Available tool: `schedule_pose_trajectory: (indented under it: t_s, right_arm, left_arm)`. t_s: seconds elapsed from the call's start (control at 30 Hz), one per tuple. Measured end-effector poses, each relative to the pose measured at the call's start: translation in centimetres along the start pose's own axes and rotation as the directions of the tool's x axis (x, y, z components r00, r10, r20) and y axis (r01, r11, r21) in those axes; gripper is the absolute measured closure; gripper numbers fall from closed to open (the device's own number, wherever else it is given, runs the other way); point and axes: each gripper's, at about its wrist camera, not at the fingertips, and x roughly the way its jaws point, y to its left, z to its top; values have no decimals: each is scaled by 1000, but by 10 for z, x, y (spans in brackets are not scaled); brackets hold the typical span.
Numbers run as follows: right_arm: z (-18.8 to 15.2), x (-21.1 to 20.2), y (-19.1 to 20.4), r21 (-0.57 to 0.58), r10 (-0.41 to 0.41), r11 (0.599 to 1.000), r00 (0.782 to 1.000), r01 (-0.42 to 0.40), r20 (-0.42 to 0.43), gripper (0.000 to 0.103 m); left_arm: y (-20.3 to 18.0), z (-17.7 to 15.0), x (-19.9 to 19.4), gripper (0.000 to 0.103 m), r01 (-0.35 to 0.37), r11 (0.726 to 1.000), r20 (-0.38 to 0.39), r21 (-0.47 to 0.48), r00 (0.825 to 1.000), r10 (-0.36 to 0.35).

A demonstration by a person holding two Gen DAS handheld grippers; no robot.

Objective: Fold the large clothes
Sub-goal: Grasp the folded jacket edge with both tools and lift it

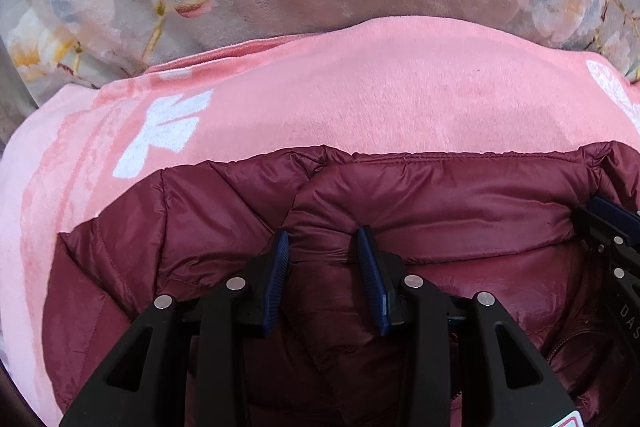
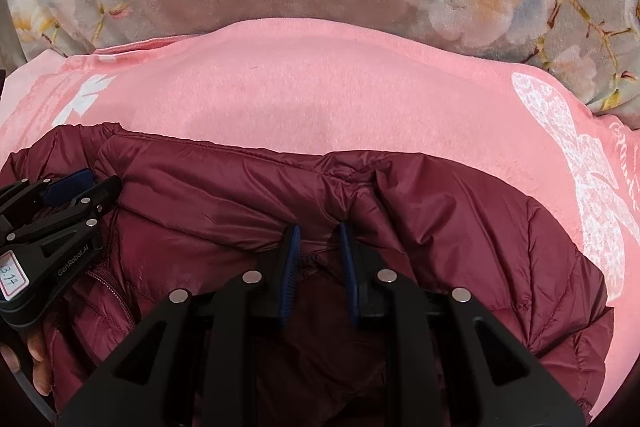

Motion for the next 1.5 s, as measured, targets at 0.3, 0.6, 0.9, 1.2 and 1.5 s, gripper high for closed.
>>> schedule_pose_trajectory:
  t_s: [0.3, 0.6, 0.9, 1.2, 1.5]
  right_arm:
    - [-82, -155, -86, 98, -11, 995, 999, 8, 32, 56]
    - [-294, -313, -154, 301, 90, 951, 994, -66, -65, 29]
    - [-369, -322, -150, 550, 329, 790, 944, -272, -6, 27]
    - [-364, -312, -120, 561, 373, 763, 927, -321, 22, 89]
    - [-385, -393, -139, 513, 298, 795, 945, -325, 137, 98]
  left_arm:
    - [91, -80, -103, 35, 64, 993, -61, -99, 996, -71]
    - [207, -266, -197, 26, 166, 933, -208, -320, 948, -240]
    - [203, -336, -237, 33, 242, 869, -171, -432, 924, -342]
    - [197, -341, -262, 96, 231, 861, -154, -452, 931, -331]
    - [195, -367, -343, 99, 344, 847, -71, -406, 912, -404]
